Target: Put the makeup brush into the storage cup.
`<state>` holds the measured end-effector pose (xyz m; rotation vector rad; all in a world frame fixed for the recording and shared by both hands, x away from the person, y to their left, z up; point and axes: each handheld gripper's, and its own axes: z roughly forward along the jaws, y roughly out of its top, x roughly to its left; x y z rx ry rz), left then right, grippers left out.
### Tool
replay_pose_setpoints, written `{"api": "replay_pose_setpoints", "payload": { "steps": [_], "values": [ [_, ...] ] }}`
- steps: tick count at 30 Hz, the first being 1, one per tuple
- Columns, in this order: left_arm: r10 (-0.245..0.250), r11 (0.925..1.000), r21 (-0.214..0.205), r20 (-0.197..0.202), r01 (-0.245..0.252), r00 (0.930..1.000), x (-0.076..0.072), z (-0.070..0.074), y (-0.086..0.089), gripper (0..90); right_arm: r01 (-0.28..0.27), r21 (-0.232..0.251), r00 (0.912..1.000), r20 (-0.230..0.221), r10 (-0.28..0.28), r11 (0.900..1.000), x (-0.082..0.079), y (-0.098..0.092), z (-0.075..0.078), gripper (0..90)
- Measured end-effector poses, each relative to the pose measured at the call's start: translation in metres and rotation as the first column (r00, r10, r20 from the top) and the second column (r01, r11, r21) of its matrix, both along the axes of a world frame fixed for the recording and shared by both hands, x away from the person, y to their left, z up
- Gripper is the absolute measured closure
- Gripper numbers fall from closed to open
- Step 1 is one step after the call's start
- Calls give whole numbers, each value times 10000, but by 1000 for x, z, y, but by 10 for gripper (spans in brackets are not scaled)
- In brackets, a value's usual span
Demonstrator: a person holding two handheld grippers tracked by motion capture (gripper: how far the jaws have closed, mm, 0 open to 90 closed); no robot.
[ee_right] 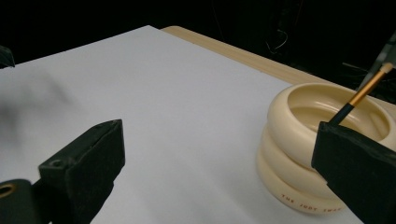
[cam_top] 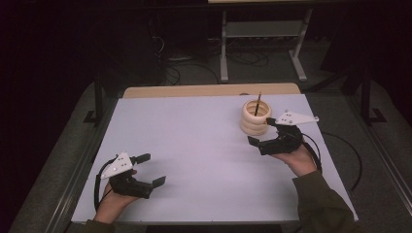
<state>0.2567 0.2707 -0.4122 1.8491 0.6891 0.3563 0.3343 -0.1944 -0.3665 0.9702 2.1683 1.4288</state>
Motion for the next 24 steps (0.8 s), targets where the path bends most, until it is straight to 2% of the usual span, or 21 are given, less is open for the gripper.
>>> {"api": "replay_pose_setpoints", "payload": {
  "steps": [2,7,12,14,20,24],
  "values": [
    [8,10000,-33,-17,-8,10000,0,0,0,19,16,-57,9999,-105,-16,10000,-3,0,-1,19],
    [4,10000,-7,4,-4,10000,0,0,0,19,32,30,9999,138,-33,10000,-11,-2,-4,19],
    [3,10000,0,2,-3,10000,0,0,0,19,1,-84,10000,74,0,10000,-19,-4,-6,19],
    [-1,10000,-3,-4,1,10000,0,0,0,19,-39,-15,9997,258,40,10000,-23,-6,-7,19],
    [14,10000,-19,41,-14,10000,0,0,1,19,-61,-57,9999,132,62,10000,-32,-9,-13,19],
    [13,10000,-26,41,-12,10000,0,0,1,19,-32,42,9997,245,31,10000,-39,-12,-17,19]
  ]
}}
